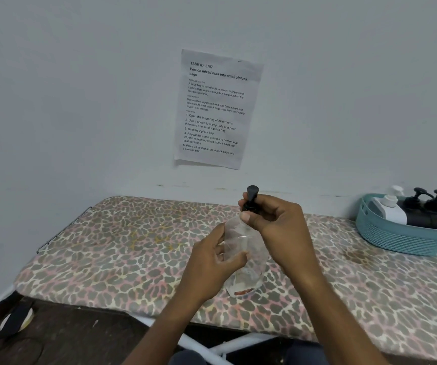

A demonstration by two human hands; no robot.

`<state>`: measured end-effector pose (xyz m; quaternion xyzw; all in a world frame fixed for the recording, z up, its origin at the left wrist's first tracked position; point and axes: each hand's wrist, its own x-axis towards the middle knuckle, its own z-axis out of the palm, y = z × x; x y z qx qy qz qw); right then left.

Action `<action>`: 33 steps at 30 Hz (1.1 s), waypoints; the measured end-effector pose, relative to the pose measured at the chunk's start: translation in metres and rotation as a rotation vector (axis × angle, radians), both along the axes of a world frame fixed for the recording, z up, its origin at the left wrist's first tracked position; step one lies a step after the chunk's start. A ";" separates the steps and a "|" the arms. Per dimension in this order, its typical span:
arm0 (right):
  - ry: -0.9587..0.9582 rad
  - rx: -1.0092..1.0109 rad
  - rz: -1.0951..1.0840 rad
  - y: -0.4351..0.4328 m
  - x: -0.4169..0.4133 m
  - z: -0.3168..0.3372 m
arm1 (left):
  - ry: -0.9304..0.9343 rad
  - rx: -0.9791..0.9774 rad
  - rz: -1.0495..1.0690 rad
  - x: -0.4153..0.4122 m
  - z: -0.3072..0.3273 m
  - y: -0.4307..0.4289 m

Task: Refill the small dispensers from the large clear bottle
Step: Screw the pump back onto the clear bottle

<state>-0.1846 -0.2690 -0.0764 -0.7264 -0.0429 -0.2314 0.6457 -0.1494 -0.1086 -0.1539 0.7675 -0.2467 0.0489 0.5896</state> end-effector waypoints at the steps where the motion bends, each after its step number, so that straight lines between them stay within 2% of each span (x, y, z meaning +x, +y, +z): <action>1: -0.008 0.012 -0.051 0.006 -0.001 -0.002 | -0.004 -0.002 0.004 0.000 -0.001 -0.001; 5: -0.028 0.009 -0.191 0.022 -0.004 -0.012 | 0.011 -0.007 0.013 0.001 -0.004 -0.002; 8: -0.056 -0.084 -0.192 0.018 -0.006 -0.016 | 0.001 0.000 0.022 -0.001 -0.003 0.000; 12: -0.014 -0.258 -0.059 -0.012 -0.008 -0.016 | -0.016 0.019 0.016 -0.001 -0.001 0.001; 18: 0.167 -0.528 0.167 -0.063 -0.001 -0.004 | -0.005 -0.002 -0.022 0.009 0.006 -0.004; 21: 0.242 -0.591 0.204 -0.081 0.003 -0.002 | 0.033 0.008 -0.066 0.016 0.011 -0.015; 27: 0.222 -0.609 0.062 -0.127 0.003 0.005 | 0.069 0.017 -0.179 0.032 0.025 -0.066; 33: 0.194 -0.706 -0.279 -0.180 0.008 0.013 | 0.013 0.052 -0.172 0.058 0.041 -0.145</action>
